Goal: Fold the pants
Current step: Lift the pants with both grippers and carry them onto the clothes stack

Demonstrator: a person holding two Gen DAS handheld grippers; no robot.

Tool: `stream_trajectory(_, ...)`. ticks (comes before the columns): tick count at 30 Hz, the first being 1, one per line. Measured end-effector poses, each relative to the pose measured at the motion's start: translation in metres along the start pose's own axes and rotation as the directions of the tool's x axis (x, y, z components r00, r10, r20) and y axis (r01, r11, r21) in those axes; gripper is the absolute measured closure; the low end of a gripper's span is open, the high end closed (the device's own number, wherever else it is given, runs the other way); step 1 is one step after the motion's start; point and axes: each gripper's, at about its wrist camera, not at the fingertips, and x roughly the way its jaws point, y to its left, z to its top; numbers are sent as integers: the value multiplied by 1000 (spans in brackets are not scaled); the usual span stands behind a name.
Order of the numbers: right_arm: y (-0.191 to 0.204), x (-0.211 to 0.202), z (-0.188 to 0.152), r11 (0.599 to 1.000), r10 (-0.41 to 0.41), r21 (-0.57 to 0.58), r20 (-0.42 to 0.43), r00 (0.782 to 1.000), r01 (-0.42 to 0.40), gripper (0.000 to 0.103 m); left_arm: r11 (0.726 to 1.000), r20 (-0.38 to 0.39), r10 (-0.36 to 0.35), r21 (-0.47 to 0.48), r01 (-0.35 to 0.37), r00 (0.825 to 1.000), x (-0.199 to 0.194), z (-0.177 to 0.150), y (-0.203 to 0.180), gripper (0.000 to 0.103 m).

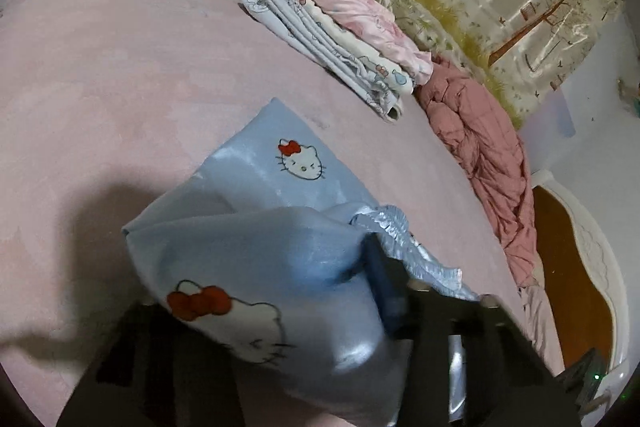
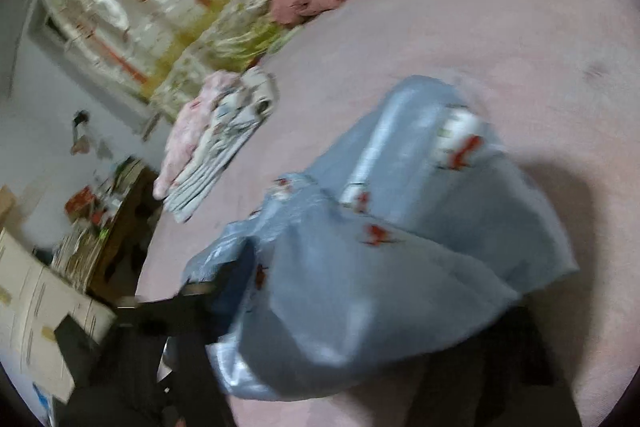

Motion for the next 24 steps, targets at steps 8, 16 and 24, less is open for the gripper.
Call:
stream_trajectory(8,10,-11,0,996,45,-79,24,999,-43,94,954,58,-42,298,23,997,-24,-1,-42,97)
stream_trajectory(16,80,-68,-6,880,85,-474,209,974,25,95,697,301,-37,692,-191,953,-80,1,-92,97)
stream_trajectory(24,167,-107,7,740,237,-671,314,919,38,95,668,394,-126,712,-216,911,-114,63,-107,97)
